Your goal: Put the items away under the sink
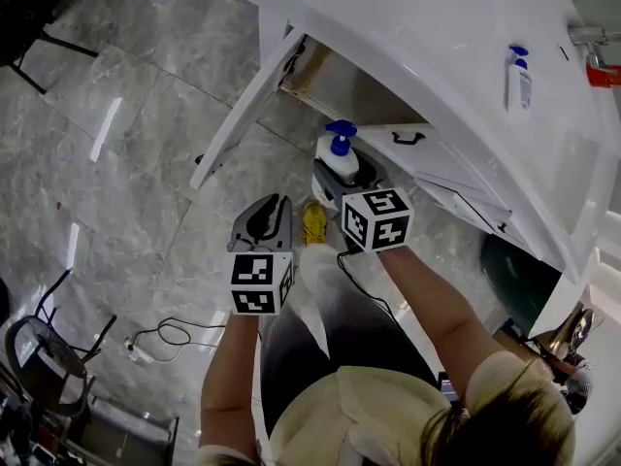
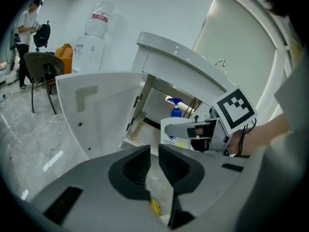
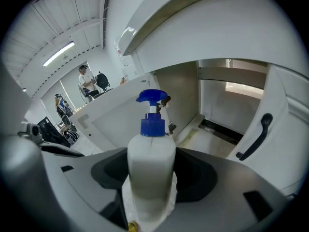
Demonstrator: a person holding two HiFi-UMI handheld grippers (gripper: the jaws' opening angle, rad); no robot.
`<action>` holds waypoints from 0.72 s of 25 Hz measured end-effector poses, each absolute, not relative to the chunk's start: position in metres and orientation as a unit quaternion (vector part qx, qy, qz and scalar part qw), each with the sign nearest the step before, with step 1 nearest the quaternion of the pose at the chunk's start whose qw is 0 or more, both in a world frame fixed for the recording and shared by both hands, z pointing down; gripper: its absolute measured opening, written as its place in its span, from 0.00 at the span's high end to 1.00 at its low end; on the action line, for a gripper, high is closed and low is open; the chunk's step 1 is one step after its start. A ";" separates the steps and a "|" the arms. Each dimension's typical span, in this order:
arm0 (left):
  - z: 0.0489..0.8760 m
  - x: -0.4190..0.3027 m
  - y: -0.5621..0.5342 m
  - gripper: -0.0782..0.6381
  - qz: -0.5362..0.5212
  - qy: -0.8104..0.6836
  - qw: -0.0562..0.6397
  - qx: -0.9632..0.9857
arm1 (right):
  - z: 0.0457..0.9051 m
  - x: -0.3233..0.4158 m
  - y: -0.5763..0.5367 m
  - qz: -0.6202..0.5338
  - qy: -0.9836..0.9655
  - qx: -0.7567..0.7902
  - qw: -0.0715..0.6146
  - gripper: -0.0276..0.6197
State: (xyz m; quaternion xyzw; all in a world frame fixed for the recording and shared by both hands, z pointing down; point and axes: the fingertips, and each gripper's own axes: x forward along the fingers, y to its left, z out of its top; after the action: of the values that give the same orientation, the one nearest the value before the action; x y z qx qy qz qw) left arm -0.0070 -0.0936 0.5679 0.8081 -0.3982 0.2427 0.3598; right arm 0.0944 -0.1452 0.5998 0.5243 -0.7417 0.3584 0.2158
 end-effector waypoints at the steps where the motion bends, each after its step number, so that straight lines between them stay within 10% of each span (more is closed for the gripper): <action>1: 0.571 -0.006 -0.095 0.78 0.243 -0.397 0.360 0.809 | 0.604 0.094 -0.148 0.358 -0.741 0.526 0.215 0.53; 18: 0.637 0.023 -0.093 0.78 0.247 -0.368 0.382 0.811 | 0.674 0.114 -0.173 0.353 -0.722 0.555 0.215 0.53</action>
State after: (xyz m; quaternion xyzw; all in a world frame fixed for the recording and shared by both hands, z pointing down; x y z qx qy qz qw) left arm 0.0225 -0.0928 0.6374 0.8109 -0.3684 0.2470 0.3817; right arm 0.1141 -0.1733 0.6743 0.5547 -0.7220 0.3534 0.2150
